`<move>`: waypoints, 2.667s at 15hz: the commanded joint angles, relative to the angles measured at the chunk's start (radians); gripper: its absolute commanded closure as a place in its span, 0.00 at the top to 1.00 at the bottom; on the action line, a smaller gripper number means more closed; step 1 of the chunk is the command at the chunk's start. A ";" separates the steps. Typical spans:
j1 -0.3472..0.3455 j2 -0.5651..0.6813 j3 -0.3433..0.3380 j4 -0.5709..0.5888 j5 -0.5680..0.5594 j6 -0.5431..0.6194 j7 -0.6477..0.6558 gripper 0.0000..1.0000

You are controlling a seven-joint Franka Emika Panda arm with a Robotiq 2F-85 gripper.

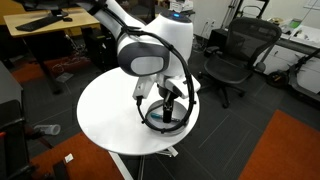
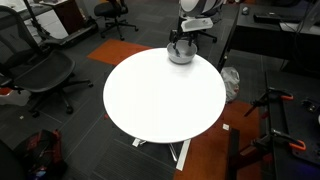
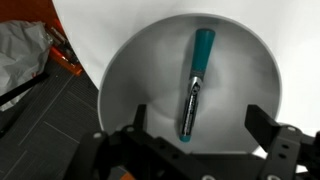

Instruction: Pick up the marker from the bowl and put it on the table

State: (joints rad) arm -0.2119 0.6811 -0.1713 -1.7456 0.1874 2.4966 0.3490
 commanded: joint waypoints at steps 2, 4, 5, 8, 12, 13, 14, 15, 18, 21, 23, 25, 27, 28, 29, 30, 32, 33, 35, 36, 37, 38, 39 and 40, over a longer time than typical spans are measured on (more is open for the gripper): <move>0.009 0.055 -0.021 0.080 0.008 -0.072 0.049 1.00; 0.008 0.073 -0.025 0.104 0.008 -0.086 0.054 1.00; 0.008 0.082 -0.027 0.117 0.008 -0.094 0.061 1.00; 0.006 0.111 -0.029 0.157 0.005 -0.122 0.069 1.00; 0.007 0.152 -0.035 0.193 0.003 -0.148 0.085 1.00; 0.005 0.161 -0.036 0.203 0.003 -0.154 0.085 1.00; 0.005 0.171 -0.037 0.211 0.003 -0.157 0.085 1.00; 0.005 0.179 -0.039 0.220 0.002 -0.164 0.085 1.00; 0.006 0.197 -0.042 0.245 -0.001 -0.175 0.084 0.68; 0.006 0.204 -0.044 0.262 -0.002 -0.182 0.085 0.43; 0.006 0.207 -0.045 0.272 -0.002 -0.184 0.085 0.29; 0.004 0.207 -0.045 0.280 -0.002 -0.187 0.084 0.14; 0.003 0.206 -0.046 0.284 -0.002 -0.191 0.084 0.01; 0.002 0.200 -0.043 0.281 0.001 -0.197 0.081 0.01; 0.001 0.189 -0.039 0.272 0.005 -0.196 0.079 0.05; 0.005 0.171 -0.040 0.254 0.004 -0.187 0.076 0.05; 0.018 0.126 -0.040 0.199 0.001 -0.155 0.071 0.05; 0.024 0.106 -0.042 0.178 -0.002 -0.142 0.067 0.05; 0.035 0.052 -0.043 0.131 -0.007 -0.123 0.057 0.05; 0.044 0.015 -0.044 0.099 -0.012 -0.110 0.051 0.05; 0.049 -0.008 -0.045 0.081 -0.016 -0.104 0.049 0.05; 0.057 -0.046 -0.046 0.049 -0.024 -0.098 0.045 0.05; 0.065 -0.083 -0.049 0.015 -0.033 -0.087 0.043 0.05; 0.074 -0.120 -0.050 -0.021 -0.043 -0.072 0.041 0.05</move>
State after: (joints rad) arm -0.1718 0.7055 -0.2068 -1.6079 0.1731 2.3734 0.3993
